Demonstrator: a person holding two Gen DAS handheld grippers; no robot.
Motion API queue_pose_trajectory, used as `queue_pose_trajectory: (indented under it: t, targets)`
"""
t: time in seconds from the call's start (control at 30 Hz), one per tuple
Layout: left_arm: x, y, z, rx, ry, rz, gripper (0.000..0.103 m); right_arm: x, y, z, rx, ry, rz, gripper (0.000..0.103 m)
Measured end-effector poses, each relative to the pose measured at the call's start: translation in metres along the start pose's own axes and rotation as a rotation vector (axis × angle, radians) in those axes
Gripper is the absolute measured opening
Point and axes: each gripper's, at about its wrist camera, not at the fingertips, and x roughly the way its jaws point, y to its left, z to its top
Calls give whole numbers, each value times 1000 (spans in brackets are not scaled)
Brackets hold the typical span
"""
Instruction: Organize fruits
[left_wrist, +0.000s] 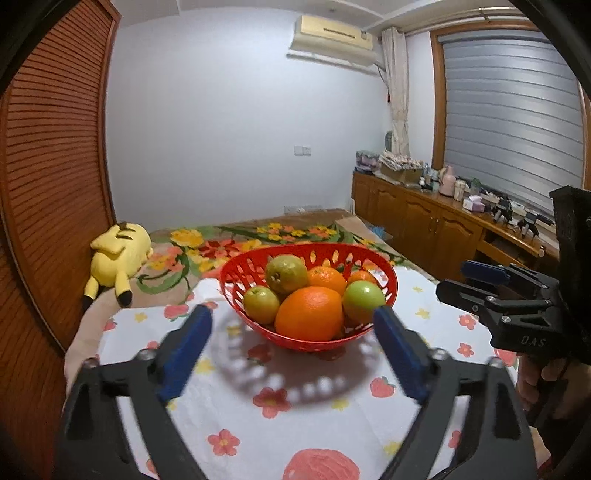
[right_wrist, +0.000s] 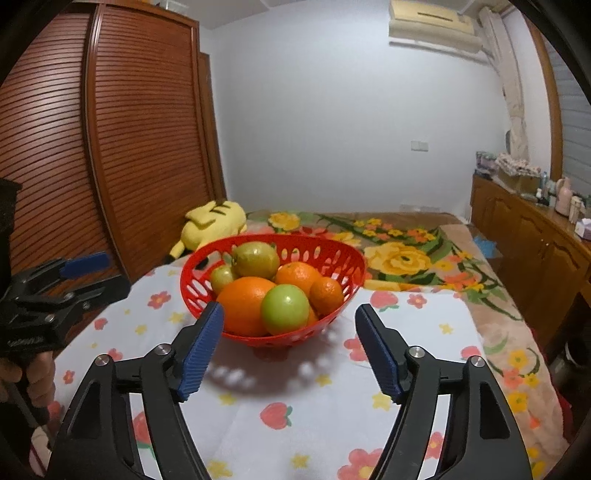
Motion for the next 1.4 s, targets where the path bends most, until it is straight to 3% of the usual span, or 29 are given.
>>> queue_pose_trajectory:
  t: [0.3,0.73,1.4]
  targets:
    - [-27,-1,-2,-22,-25,54,97,-27,7,-1,-3,-67,-54,86]
    - [-53,-6,-12,-41,-27,76,97,-57,17,-7,-7,-110,-62,88]
    - [-60,1,-30,-58,1,101,97,-63,22,-15,-8,-118,-65,88]
